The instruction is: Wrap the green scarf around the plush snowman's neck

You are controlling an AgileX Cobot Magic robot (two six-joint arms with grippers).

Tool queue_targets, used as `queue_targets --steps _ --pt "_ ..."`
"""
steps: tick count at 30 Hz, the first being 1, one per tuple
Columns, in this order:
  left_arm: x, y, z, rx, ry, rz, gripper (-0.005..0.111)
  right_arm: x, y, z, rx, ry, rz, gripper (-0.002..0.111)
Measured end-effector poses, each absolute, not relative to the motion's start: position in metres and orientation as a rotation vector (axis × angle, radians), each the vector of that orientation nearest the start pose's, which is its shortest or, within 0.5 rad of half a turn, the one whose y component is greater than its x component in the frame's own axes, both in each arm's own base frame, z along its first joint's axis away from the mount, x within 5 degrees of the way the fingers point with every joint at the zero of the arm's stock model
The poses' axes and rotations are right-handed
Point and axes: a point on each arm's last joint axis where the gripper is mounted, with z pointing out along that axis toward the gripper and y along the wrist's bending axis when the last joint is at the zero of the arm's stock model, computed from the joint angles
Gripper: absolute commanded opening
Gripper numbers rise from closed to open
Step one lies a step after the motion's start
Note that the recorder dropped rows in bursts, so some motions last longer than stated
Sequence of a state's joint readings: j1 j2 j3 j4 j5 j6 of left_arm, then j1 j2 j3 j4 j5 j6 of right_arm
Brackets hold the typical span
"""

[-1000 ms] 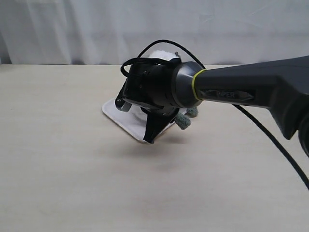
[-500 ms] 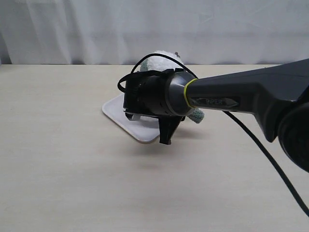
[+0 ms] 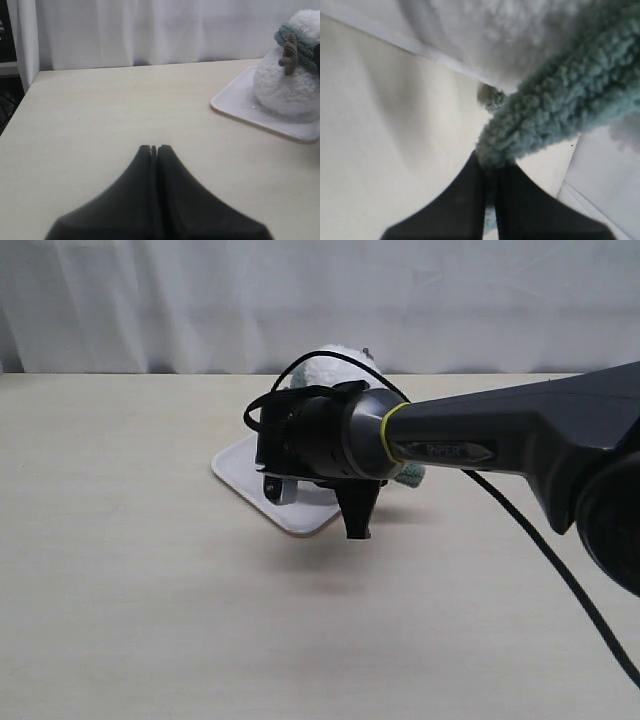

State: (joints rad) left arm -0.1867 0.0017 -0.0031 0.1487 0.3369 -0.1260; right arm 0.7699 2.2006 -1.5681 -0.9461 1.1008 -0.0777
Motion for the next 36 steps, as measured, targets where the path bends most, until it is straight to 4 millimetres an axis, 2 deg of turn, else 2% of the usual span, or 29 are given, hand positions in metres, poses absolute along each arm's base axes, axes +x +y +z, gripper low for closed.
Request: queue_targets --steps 3,5,7,12,15,22,27,32,36 --pt "0.054 -0.006 0.184 0.148 1.810 -0.078 0.000 0.358 0.254 0.157 -1.607 2.136 -1.147 0.005" --pt "0.054 -0.006 0.184 0.148 1.810 -0.078 0.000 0.358 0.254 0.157 -1.581 2.147 -1.140 0.011" --pt "0.054 -0.006 0.184 0.148 1.810 -0.078 0.000 0.358 0.254 0.156 -1.572 2.154 -1.136 0.022" --pt "0.054 -0.006 0.184 0.148 1.810 -0.078 0.000 0.356 0.252 0.157 -1.527 2.201 -1.154 0.059" --pt "0.054 -0.006 0.184 0.148 1.810 -0.078 0.000 0.355 0.248 0.158 -1.476 2.241 -1.190 0.070" --pt "0.054 -0.006 0.184 0.148 1.810 -0.078 0.000 0.346 0.255 0.159 -1.453 2.257 -1.189 0.070" --pt "0.054 -0.006 0.184 0.148 1.810 -0.078 0.000 0.338 0.263 0.175 -1.397 2.253 -1.134 0.069" --pt "0.054 -0.006 0.184 0.148 1.810 -0.078 0.000 0.330 0.265 0.206 -1.244 2.254 -1.039 0.050" --pt "0.054 -0.006 0.184 0.148 1.810 -0.078 0.000 0.324 0.270 0.229 -1.170 2.262 -0.807 0.039"
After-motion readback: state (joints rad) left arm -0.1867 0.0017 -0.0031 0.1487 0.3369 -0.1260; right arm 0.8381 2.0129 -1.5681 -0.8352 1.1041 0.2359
